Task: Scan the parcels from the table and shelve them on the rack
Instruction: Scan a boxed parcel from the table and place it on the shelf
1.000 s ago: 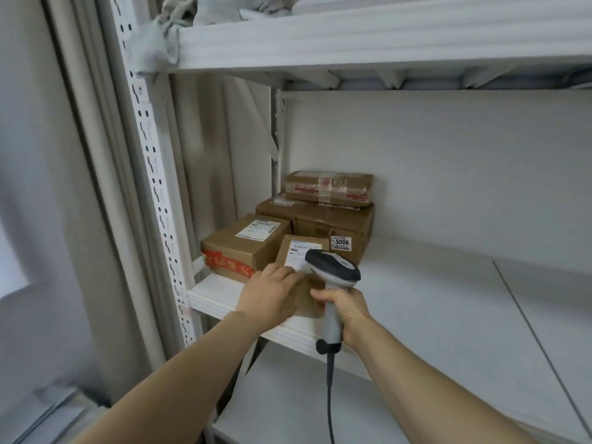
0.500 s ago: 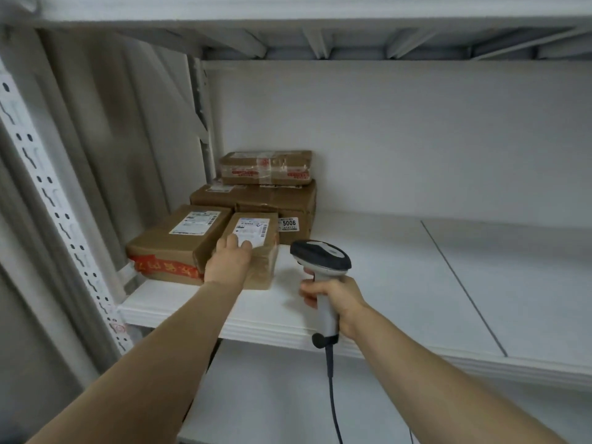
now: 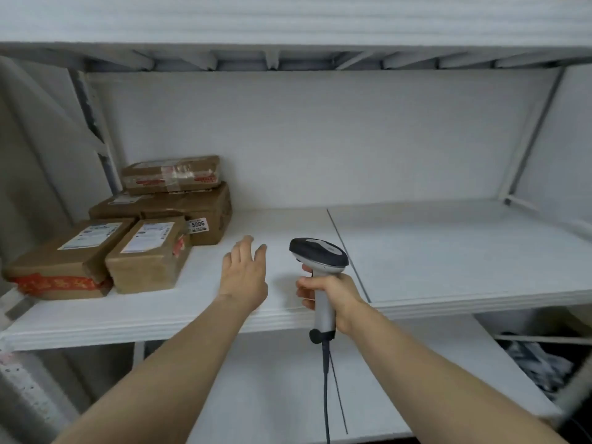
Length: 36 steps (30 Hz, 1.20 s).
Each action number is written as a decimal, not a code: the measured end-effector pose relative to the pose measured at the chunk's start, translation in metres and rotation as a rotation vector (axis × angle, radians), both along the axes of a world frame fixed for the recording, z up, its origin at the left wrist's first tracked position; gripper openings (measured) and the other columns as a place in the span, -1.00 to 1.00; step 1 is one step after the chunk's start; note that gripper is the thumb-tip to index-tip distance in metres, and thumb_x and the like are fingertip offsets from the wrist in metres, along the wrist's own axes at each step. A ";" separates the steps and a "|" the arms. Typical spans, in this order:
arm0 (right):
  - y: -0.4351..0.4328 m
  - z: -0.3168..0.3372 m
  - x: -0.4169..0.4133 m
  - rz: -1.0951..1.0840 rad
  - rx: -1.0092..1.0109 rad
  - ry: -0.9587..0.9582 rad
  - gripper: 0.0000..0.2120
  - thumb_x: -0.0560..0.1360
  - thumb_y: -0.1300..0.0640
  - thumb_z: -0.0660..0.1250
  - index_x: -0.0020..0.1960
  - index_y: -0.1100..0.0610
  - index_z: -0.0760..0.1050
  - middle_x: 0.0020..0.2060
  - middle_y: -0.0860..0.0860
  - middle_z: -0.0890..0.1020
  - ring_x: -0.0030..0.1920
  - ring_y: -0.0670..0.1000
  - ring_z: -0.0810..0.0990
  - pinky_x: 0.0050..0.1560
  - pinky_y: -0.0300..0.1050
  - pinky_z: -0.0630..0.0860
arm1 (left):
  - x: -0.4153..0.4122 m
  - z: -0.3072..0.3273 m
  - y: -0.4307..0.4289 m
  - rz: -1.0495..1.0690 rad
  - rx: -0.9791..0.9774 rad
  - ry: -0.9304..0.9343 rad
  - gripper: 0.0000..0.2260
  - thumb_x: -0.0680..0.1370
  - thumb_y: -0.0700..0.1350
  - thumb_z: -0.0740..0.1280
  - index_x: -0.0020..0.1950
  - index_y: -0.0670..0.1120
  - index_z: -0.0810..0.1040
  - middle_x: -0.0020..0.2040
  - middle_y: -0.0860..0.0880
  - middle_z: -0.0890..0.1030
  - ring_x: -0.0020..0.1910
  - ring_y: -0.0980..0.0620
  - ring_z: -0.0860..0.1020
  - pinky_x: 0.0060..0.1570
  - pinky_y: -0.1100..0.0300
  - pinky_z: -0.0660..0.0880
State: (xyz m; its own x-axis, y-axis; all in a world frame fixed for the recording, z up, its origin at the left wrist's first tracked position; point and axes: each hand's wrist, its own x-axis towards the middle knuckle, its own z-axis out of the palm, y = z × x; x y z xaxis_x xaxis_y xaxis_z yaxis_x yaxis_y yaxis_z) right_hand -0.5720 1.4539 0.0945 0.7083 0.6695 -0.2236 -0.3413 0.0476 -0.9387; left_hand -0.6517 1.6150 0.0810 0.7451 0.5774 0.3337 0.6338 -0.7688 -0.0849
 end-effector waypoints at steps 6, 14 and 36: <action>-0.162 -0.002 0.057 -0.212 0.010 -0.008 -0.77 0.39 0.36 0.45 0.02 0.18 0.58 -0.25 0.11 0.67 -0.33 0.03 0.66 -0.31 -0.17 0.58 | 0.097 0.007 -0.156 -0.302 -0.018 0.050 -0.35 0.47 -0.16 0.27 0.52 -0.07 0.10 0.49 -0.15 0.03 0.47 -0.14 0.06 0.39 0.03 0.09; -0.407 -0.011 0.117 -0.569 -0.014 -0.027 -0.89 0.43 0.34 0.42 -0.07 0.21 0.57 -0.35 0.13 0.66 -0.41 0.02 0.63 -0.34 -0.16 0.56 | 0.209 -0.001 -0.399 -0.698 -0.058 0.082 -0.37 0.49 -0.10 0.28 0.52 -0.07 0.11 0.51 -0.16 0.03 0.47 -0.15 0.09 0.38 0.04 0.12; -0.908 -0.023 0.228 -1.479 -0.764 0.002 -0.92 0.38 0.22 0.46 -0.20 0.14 0.55 -0.38 0.02 0.66 -0.41 -0.04 0.62 -0.39 -0.16 0.46 | 0.457 -0.021 -0.894 -1.439 -0.155 0.298 -0.29 0.48 -0.09 0.35 0.55 -0.06 0.08 0.53 -0.18 0.00 0.51 -0.17 0.03 0.43 -0.02 0.13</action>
